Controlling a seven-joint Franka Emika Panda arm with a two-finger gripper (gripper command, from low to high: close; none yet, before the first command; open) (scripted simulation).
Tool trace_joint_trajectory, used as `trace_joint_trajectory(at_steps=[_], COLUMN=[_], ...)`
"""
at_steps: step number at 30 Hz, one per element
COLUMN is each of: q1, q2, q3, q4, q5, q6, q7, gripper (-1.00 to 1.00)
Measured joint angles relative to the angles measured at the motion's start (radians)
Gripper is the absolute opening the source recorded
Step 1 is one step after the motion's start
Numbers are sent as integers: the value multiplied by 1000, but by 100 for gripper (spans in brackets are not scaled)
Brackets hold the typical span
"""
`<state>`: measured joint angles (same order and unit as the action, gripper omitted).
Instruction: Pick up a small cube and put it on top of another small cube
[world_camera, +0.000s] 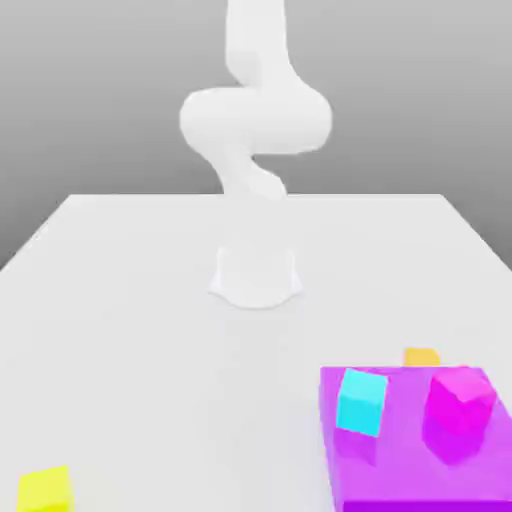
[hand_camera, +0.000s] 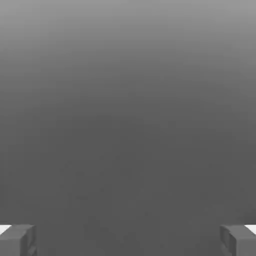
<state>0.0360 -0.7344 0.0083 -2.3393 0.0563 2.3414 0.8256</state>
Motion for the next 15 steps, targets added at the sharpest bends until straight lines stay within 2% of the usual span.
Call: trace_joint_trajectory(at_steps=[8, 15], q1=[113, 194], q2=[214, 394], q3=[72, 182], q4=[-125, -232], q5=[157, 238], q6=[128, 239], q7=[103, 231], gripper=[0, 0])
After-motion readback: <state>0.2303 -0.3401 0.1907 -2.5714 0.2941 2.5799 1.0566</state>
